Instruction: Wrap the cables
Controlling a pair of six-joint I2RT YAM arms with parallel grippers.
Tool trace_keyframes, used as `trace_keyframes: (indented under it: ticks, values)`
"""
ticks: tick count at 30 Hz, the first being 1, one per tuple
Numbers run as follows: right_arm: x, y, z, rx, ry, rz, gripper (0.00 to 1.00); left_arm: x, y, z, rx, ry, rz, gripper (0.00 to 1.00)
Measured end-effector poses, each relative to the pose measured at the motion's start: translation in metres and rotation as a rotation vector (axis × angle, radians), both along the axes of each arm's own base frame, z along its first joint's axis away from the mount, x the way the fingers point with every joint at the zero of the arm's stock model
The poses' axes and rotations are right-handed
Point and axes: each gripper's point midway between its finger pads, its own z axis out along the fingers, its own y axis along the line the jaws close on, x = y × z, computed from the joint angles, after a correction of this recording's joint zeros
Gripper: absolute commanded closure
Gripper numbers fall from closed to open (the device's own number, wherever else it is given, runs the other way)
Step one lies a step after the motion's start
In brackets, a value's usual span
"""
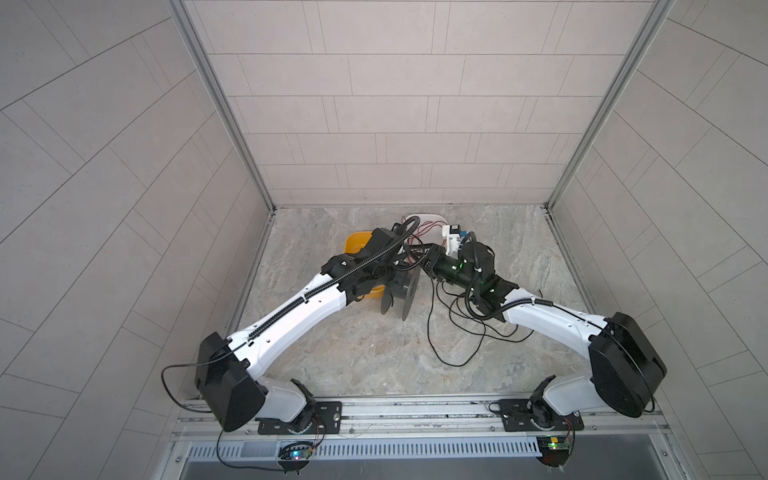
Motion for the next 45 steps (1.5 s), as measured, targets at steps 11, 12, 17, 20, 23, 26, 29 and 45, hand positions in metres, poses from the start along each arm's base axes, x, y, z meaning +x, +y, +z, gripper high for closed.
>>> trace_keyframes:
  ticks: [11,12,17,20,23,26,29,45]
  values:
    - [0.008,0.01,-0.01,0.025,0.036,0.01,0.69,-0.002,0.0,0.002,0.002,-0.02,-0.015,0.96]
    - [0.008,0.011,-0.011,0.026,0.039,0.013,0.71,-0.002,0.0,0.003,0.0,-0.023,-0.016,0.96]
    - [0.01,0.015,-0.019,0.027,0.058,0.023,0.88,-0.003,-0.001,0.005,-0.002,-0.033,-0.019,0.92]
    - [0.01,0.016,-0.017,0.028,0.055,0.031,1.0,-0.003,0.001,0.0,0.013,-0.03,-0.021,0.79]
    - [0.011,0.017,-0.014,0.024,0.051,0.032,1.0,-0.004,0.003,-0.004,0.023,-0.029,-0.013,0.59]
    - [0.012,0.018,-0.012,0.004,0.041,0.035,1.0,-0.003,0.004,-0.004,0.027,-0.031,-0.002,0.42]
    - [0.013,0.017,-0.013,-0.031,0.028,0.035,1.0,-0.003,0.008,0.0,0.021,-0.039,0.021,0.33]
    - [0.021,0.012,-0.035,-0.16,0.021,-0.014,1.0,-0.013,0.056,-0.022,-0.008,0.028,0.15,0.25]
